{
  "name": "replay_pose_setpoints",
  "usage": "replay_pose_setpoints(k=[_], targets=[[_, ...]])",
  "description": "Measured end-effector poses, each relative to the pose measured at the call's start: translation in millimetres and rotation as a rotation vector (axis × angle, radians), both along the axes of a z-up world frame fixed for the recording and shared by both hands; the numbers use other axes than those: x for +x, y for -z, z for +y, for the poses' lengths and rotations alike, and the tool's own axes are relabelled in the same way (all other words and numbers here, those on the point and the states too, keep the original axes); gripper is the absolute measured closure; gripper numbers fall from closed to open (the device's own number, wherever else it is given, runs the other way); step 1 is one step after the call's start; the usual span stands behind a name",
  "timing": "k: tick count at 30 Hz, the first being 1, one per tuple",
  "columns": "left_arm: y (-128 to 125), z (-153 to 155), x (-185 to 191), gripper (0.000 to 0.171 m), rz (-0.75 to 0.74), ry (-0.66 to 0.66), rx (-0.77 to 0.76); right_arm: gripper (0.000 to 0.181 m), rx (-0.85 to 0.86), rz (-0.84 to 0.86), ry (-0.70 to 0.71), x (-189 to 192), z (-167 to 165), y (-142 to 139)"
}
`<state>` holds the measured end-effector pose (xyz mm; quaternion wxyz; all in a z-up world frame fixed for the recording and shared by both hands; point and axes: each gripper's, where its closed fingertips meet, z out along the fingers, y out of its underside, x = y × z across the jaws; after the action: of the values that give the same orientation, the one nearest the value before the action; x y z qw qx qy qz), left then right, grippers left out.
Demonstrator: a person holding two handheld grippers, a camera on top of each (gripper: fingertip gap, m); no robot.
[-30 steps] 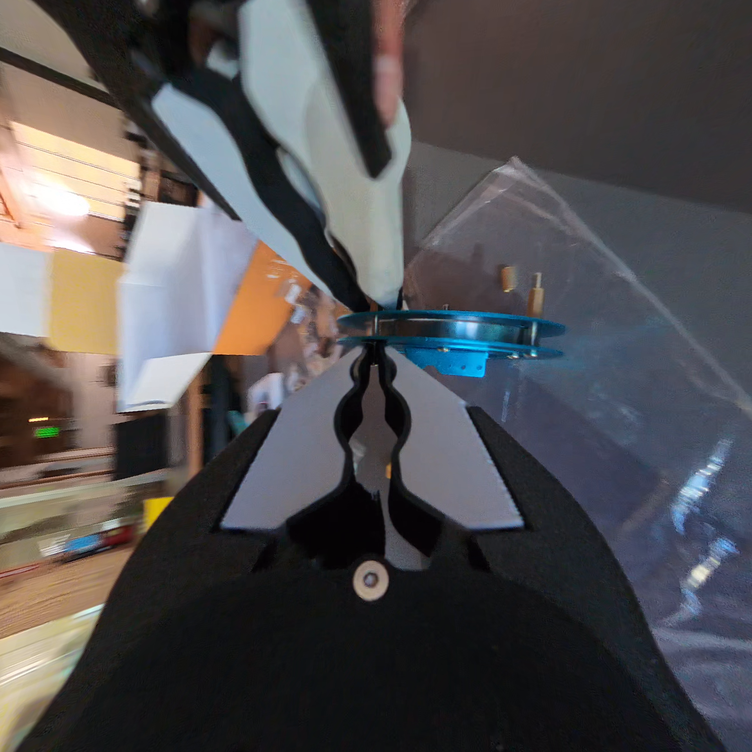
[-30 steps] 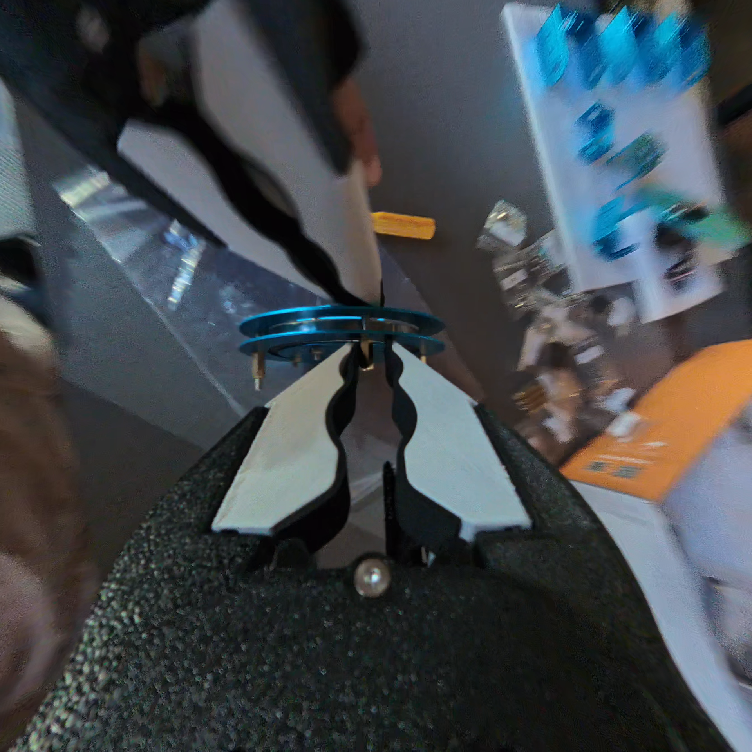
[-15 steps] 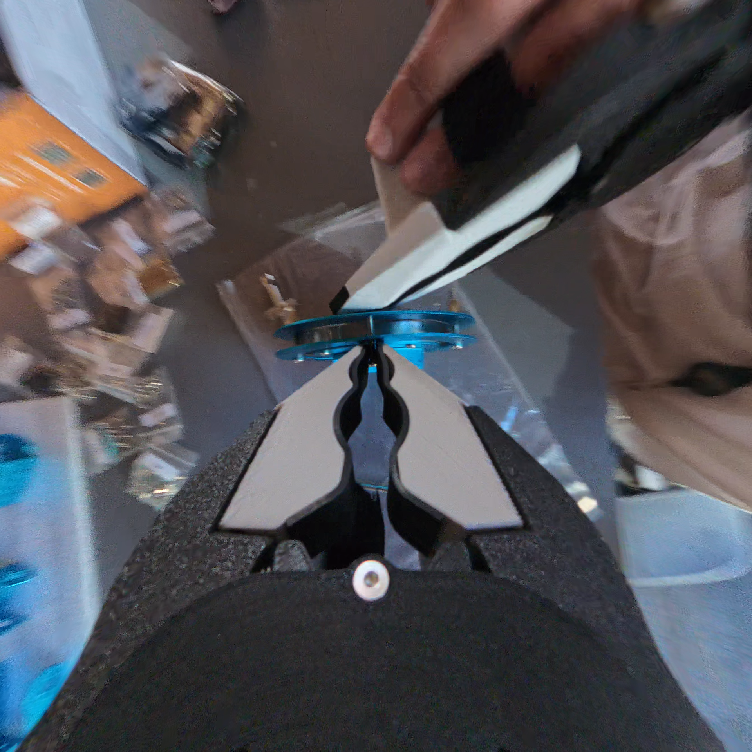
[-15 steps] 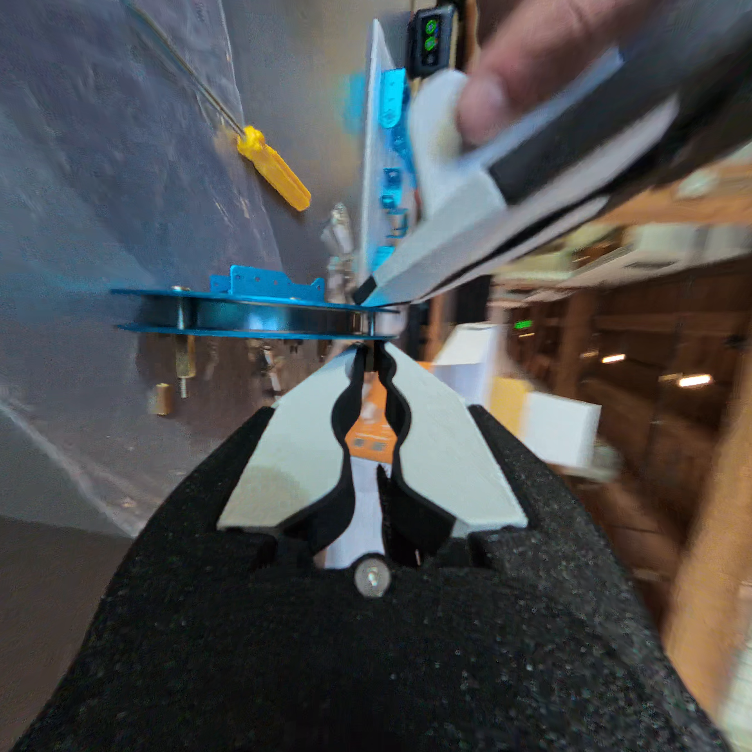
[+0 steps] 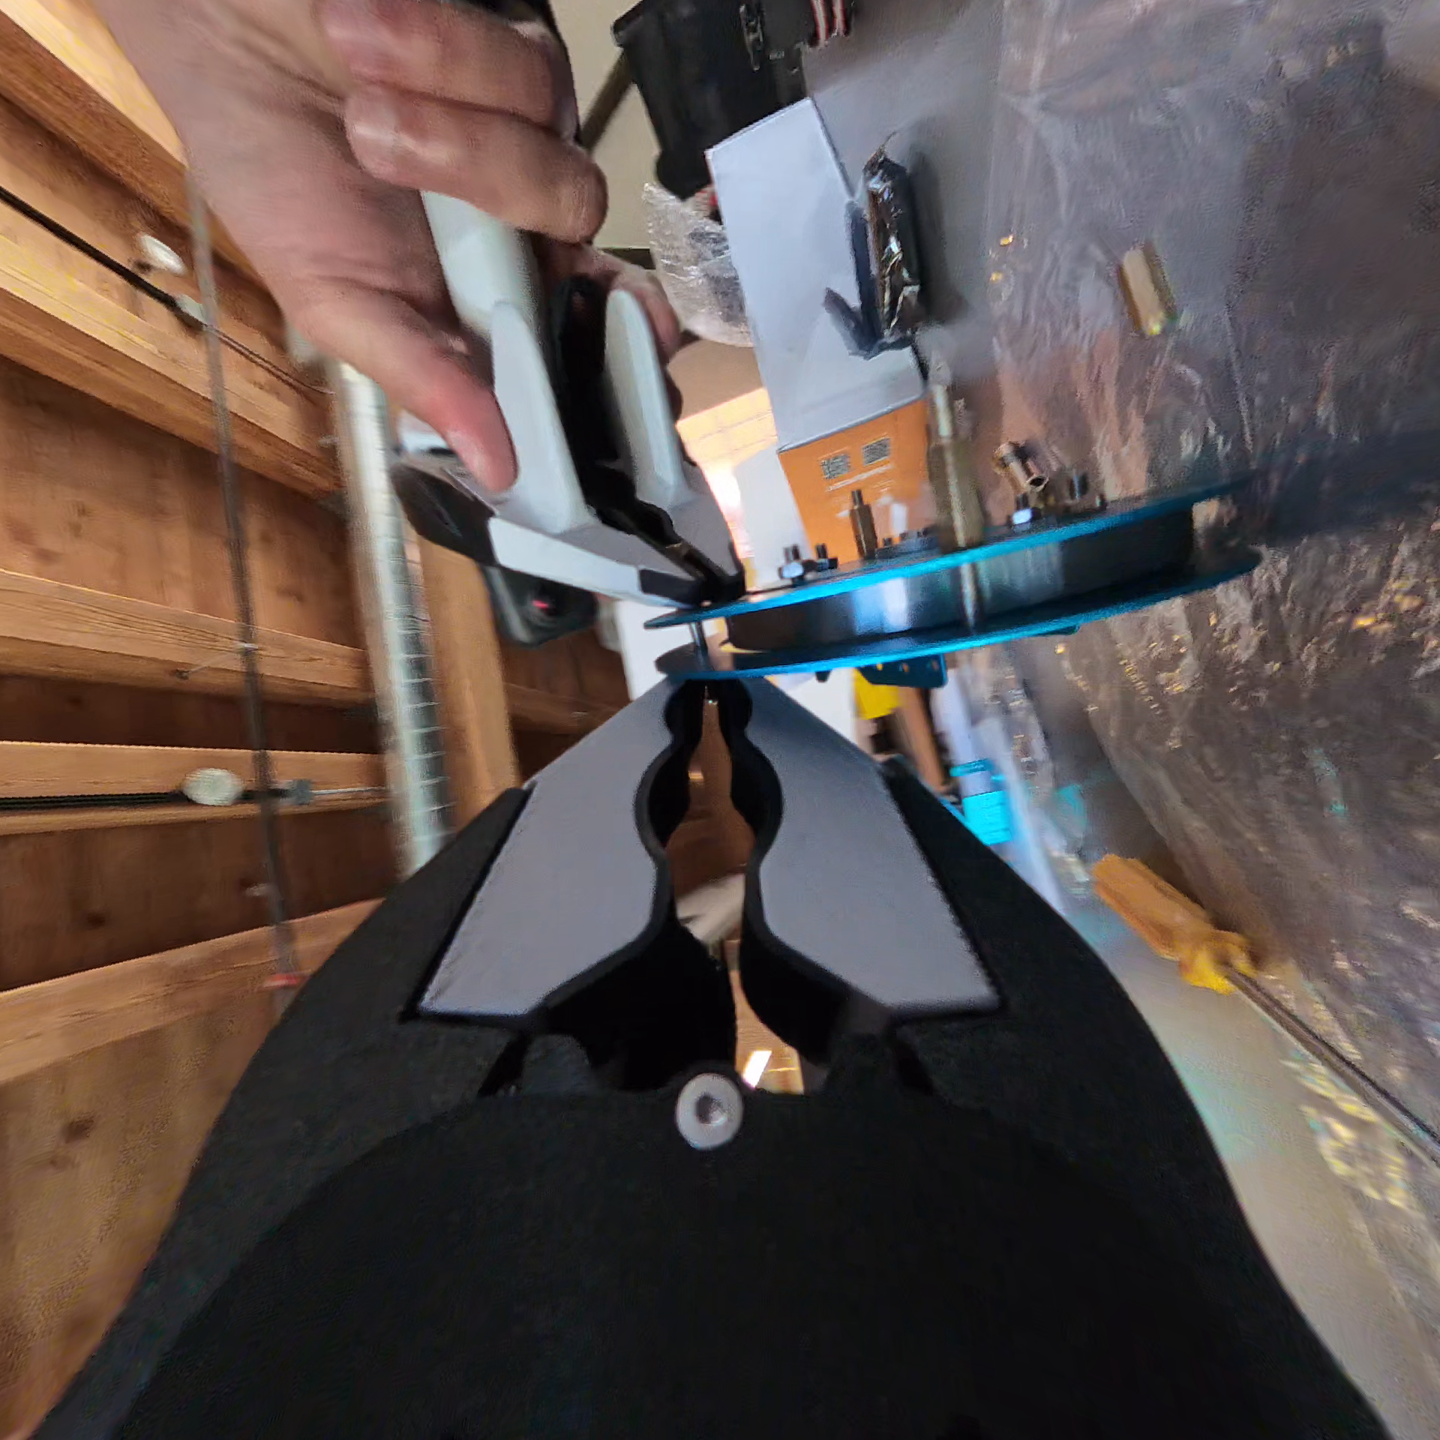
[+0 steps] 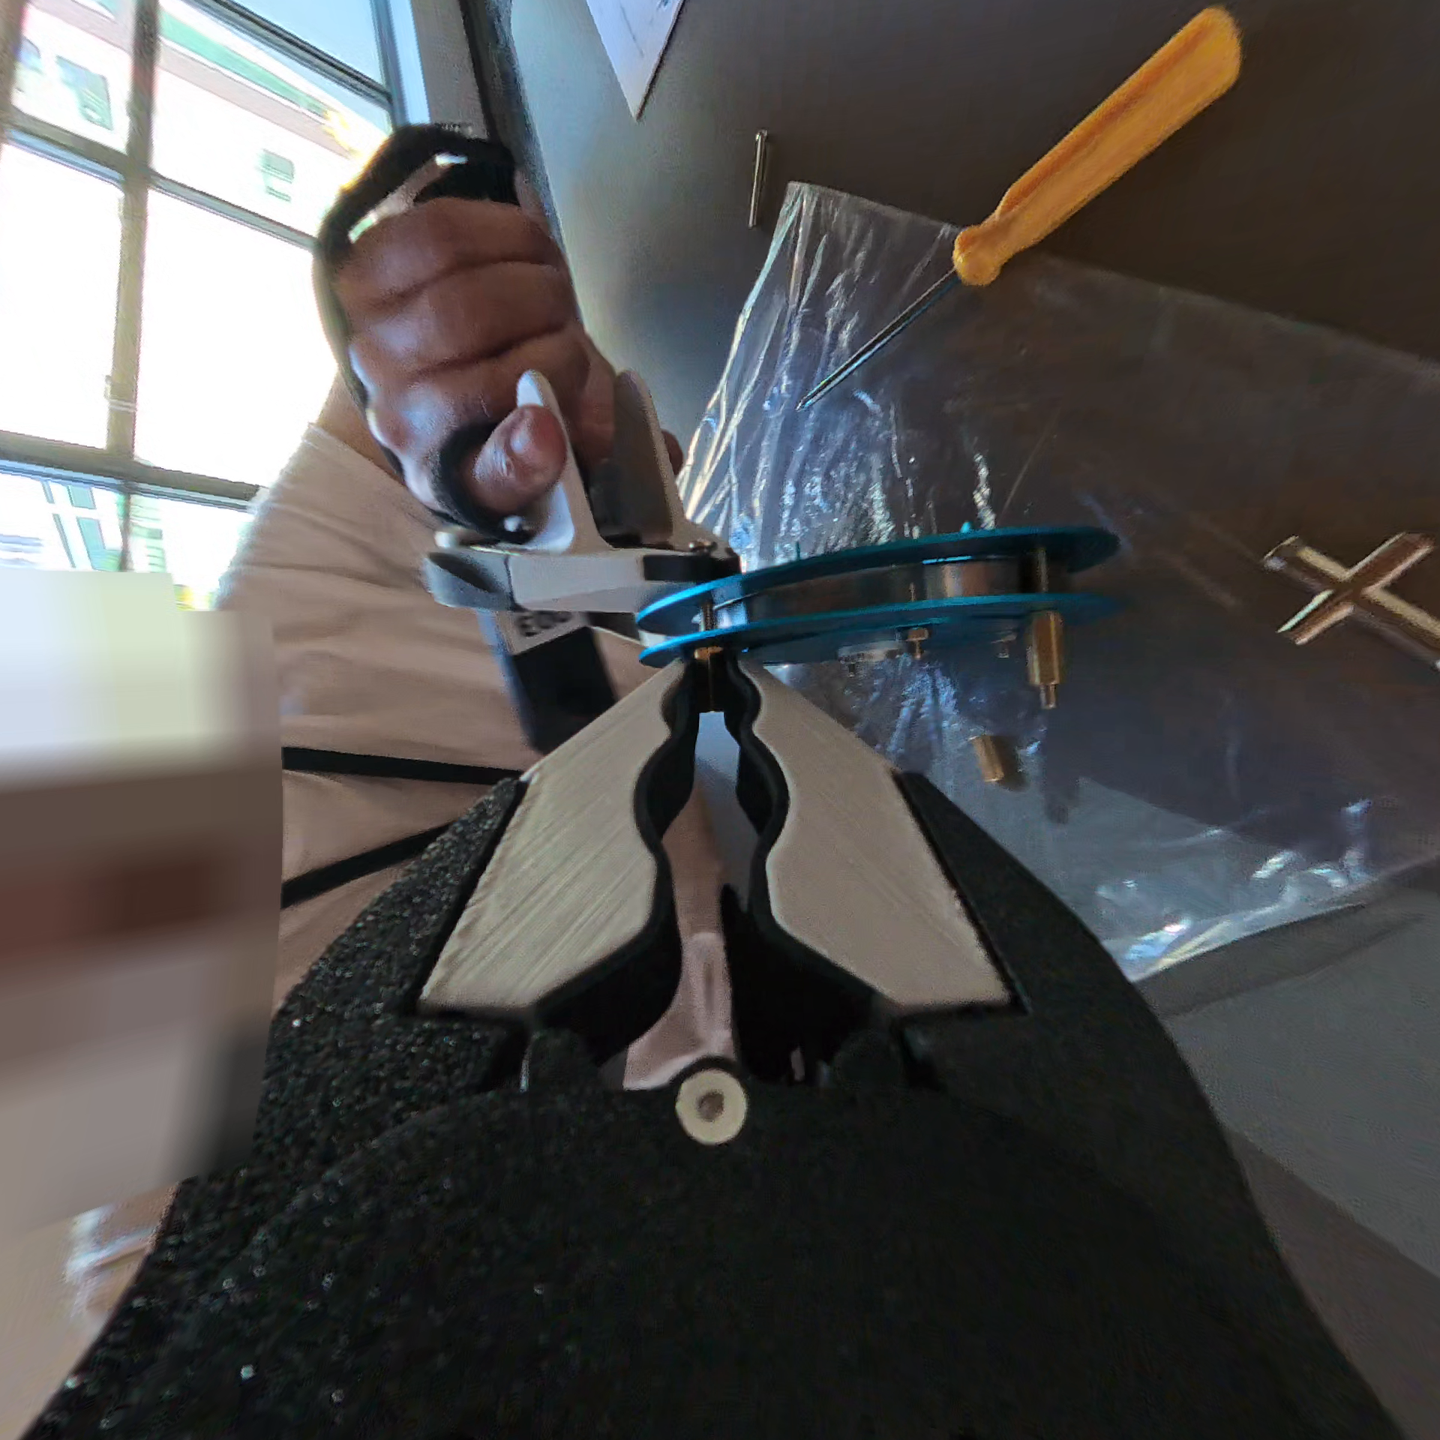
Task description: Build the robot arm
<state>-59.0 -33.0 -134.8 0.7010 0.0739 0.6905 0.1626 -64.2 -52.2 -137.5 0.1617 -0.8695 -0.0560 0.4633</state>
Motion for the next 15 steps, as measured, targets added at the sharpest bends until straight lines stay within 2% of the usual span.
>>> replay_pose_setpoints(k=[2, 6, 9, 11, 15], targets=[[0, 3, 2, 0.170, 0.128, -0.030, -0.216, 0.176, 0.166, -0.209, -0.041, 5, 7, 2], [1, 2, -2, 0.169, 0.516, -0.095, -0.716, 0.175, 0.615, -0.904, -0.174, 15, 20, 3], [1, -1, -10, 0.169, 0.797, -0.139, -0.990, 0.176, 0.853, -1.345, -0.258, 14, 24, 2], [0, -3, -15, 0.169, 0.960, -0.172, -1.114, 0.176, 0.984, -1.546, -0.318, 8, 24, 0], [0, -6, -17, 0.170, 1.131, -0.209, -1.290, 0.176, 1.105, -1.886, -0.422, 10, 26, -5]])
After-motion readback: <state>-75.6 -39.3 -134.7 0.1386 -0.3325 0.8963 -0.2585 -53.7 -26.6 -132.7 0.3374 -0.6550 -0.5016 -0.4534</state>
